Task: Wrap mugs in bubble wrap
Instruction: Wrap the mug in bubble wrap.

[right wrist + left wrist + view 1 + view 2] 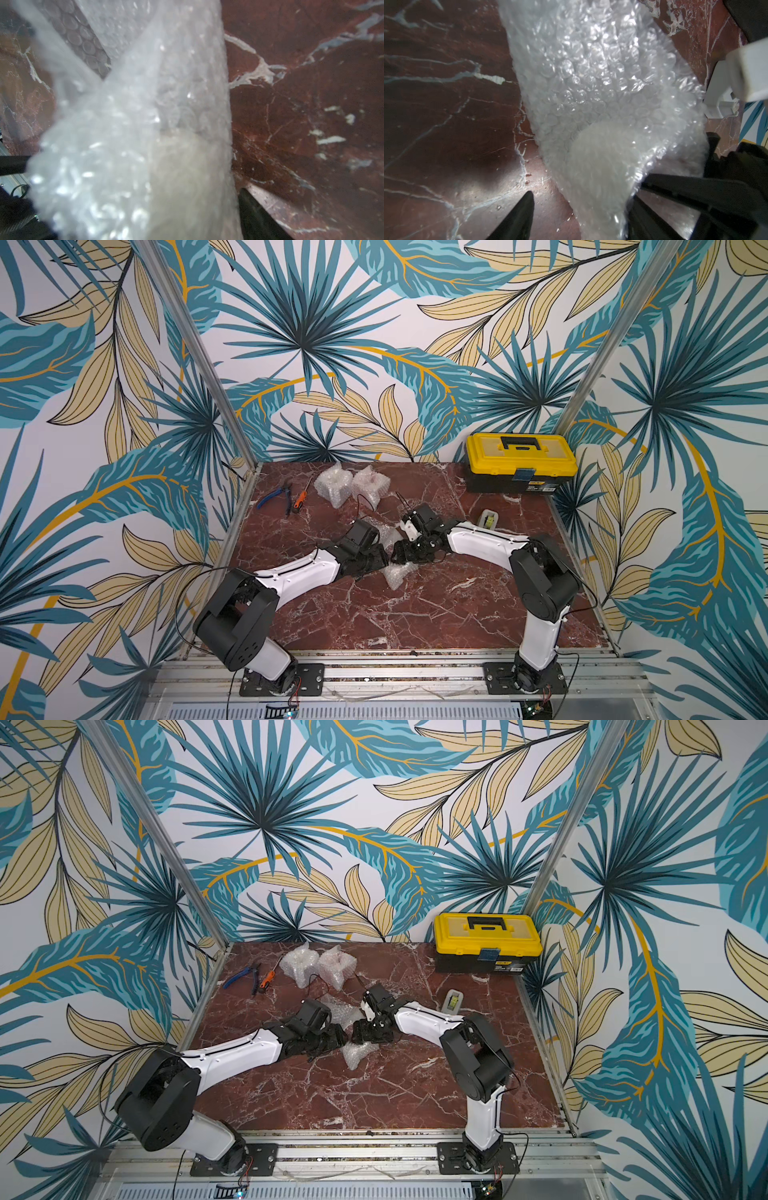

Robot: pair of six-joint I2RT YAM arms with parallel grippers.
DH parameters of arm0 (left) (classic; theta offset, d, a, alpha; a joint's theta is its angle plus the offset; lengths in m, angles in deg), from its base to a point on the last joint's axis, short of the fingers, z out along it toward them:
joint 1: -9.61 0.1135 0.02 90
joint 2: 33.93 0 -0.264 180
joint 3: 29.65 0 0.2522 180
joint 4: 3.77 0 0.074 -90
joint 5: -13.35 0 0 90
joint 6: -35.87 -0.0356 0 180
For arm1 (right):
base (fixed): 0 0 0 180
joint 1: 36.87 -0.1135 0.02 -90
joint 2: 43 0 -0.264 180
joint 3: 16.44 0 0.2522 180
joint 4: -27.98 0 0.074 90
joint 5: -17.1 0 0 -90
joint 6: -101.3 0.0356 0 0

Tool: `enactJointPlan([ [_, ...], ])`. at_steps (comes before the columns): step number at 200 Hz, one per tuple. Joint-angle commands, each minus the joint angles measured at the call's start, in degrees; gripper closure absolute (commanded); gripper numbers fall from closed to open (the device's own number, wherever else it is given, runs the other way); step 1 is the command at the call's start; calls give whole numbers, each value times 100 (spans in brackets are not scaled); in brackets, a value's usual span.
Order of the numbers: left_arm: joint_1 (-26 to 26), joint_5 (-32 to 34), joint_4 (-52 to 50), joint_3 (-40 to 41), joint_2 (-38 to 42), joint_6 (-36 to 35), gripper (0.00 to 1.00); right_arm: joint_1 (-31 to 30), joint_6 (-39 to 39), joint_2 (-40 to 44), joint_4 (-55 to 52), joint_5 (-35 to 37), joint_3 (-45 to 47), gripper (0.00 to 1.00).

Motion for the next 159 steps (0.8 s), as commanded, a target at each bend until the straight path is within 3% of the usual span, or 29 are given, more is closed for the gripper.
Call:
enactJointPlan([
  [1,-219,229,-298,182,-167,141,38,5,-301,-379,-833,436,108,28],
  [23,-368,316,-304,348,-117,426,40,4,-368,-271,-904,396,-51,27],
  [50,-471,427,-304,439,-99,677,41,2,-105,486,-749,600,-25,20],
  [96,-487,441,-296,415,-115,907,41,-44,1355,1686,-772,1762,663,14],
  [159,-502,431,-296,309,-133,940,41,-246,2145,1462,617,446,1262,14],
])
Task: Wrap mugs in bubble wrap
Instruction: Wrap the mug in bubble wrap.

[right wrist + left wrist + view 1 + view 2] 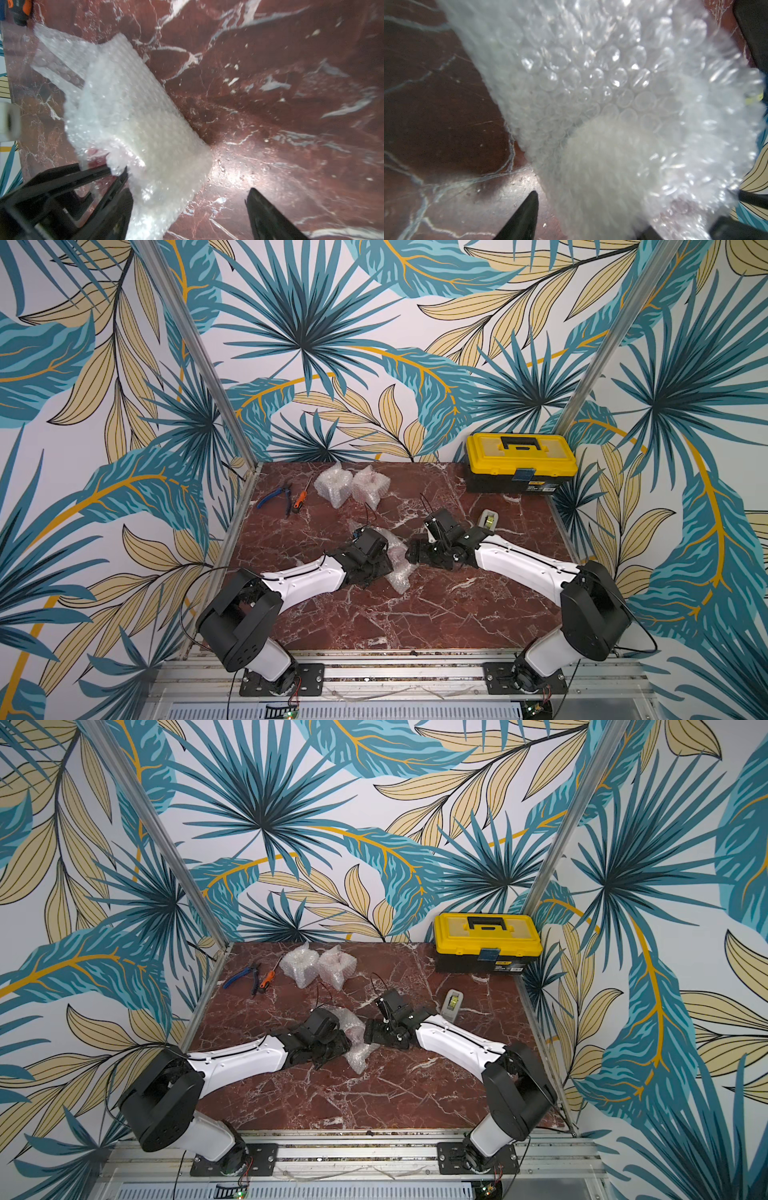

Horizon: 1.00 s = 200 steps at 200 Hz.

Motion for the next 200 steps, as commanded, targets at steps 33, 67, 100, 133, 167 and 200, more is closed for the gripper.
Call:
enactJointPlan([
  [33,-51,47,-433,86,-133,-21,41,-59,388,-554,809,-538,120,14],
  [67,-23,71,-432,12,-65,-114,41,-59,183,-962,252,-259,-126,17],
  [100,285,176,-332,231,647,-353,32,-58,75,-1191,24,-225,-252,19],
  [133,1122,124,-111,534,1419,-643,21,-58,41,-1241,-22,-244,-371,19],
  [167,2135,-746,700,501,1144,-1005,23,-59,-24,-1277,-132,-234,-494,19],
  [200,2689,-1375,778,-58,328,-1429,29,-66,-43,-1312,-149,-274,-534,20],
])
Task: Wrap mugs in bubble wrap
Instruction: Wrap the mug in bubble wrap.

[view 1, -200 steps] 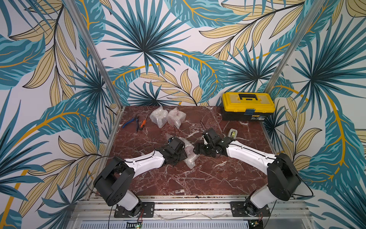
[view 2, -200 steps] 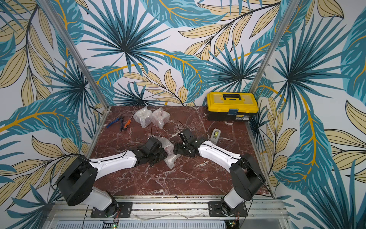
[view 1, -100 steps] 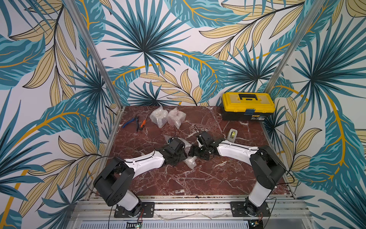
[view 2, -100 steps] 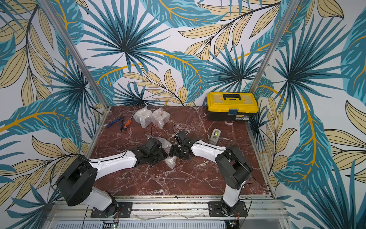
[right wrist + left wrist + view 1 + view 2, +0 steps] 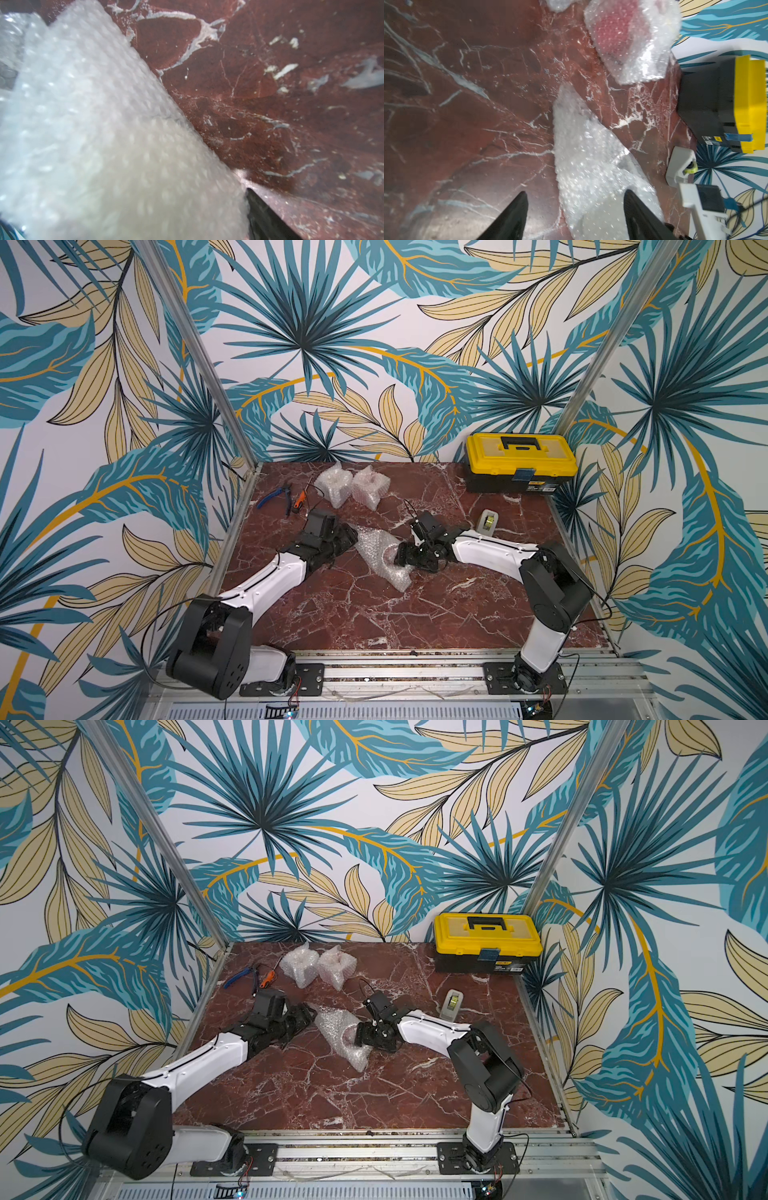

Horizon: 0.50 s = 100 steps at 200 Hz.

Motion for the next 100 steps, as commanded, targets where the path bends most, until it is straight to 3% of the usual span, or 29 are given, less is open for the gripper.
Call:
enactJointPlan([
  [1,262,-564,263,-378,-446,-476,29,-29,-139,-169,-351,103,-36,20],
  [26,459,-818,566,-561,-915,-595,36,-28,-130,-175,-344,93,-34,20],
  [83,655,-1097,1015,-812,-1628,-704,37,-29,-139,-210,-326,57,-20,20],
  [100,704,-1163,1050,-936,-1831,-744,43,-22,-139,-214,-323,56,-24,20],
])
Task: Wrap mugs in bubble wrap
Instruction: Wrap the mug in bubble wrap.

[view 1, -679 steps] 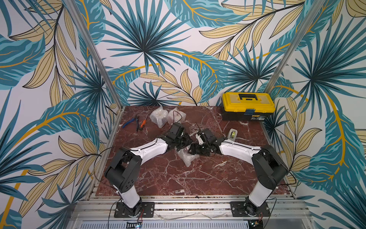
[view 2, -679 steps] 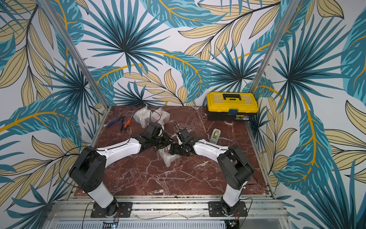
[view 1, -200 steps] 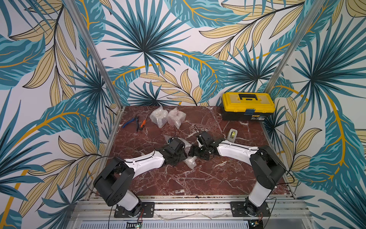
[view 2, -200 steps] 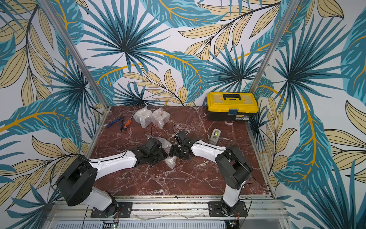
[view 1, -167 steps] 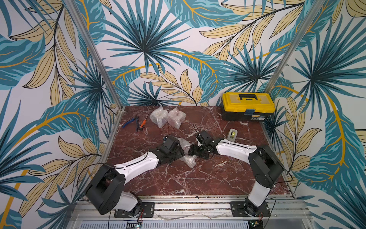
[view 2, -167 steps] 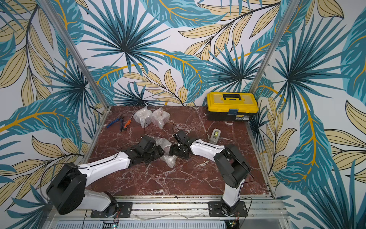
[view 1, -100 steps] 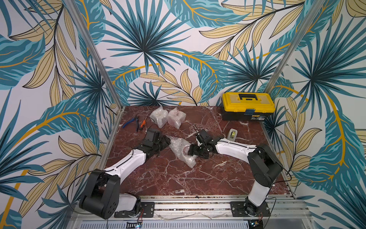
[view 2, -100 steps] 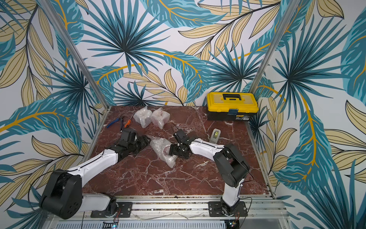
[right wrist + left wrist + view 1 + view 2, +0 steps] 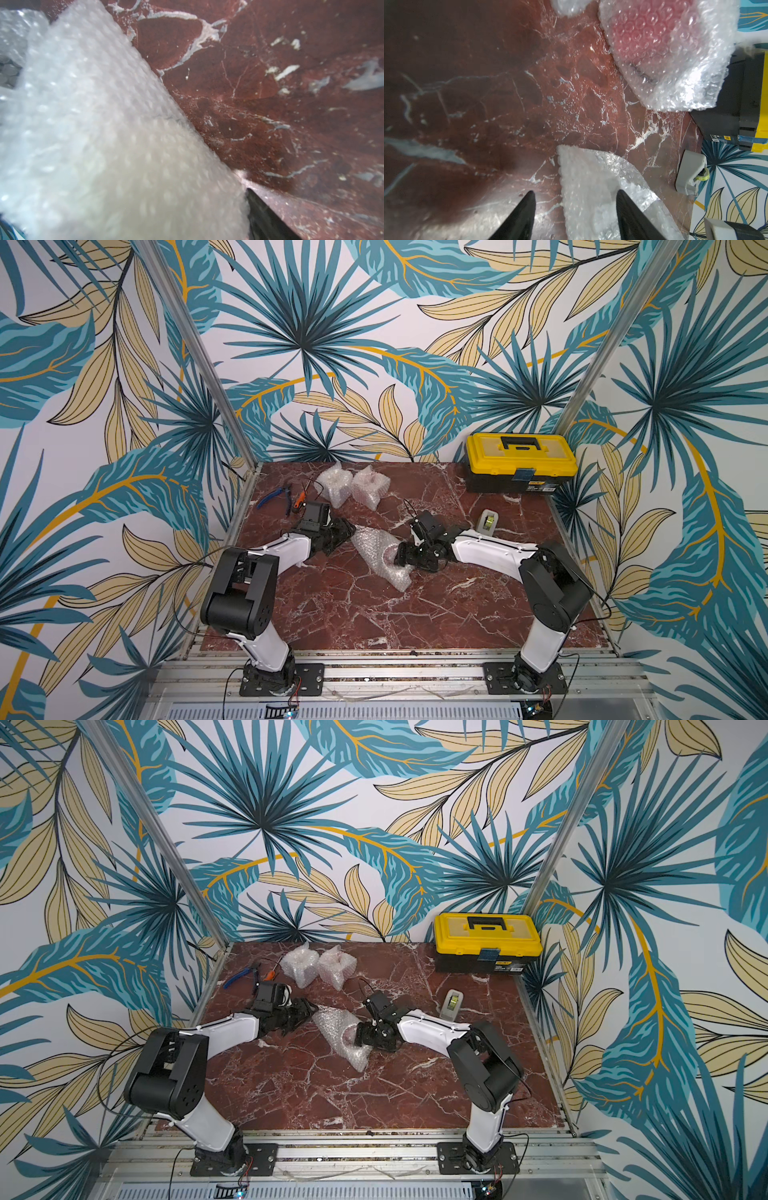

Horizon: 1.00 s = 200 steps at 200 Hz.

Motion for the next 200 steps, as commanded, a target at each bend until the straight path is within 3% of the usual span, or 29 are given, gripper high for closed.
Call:
enactJointPlan([
  [1,99,-202,281,-320,-236,-183,44,-22,-109,-208,-321,59,-12,20],
  [48,138,-281,287,-549,-440,-247,74,-25,-104,-196,-342,98,-14,21],
  [90,136,-434,281,-364,53,-213,96,-22,-103,-271,-388,121,-38,21],
  [140,-61,-692,281,41,1073,19,97,-21,-108,-356,-523,216,-75,21],
  [200,-948,-556,284,454,1783,246,97,-21,-72,-480,-570,183,-161,21],
])
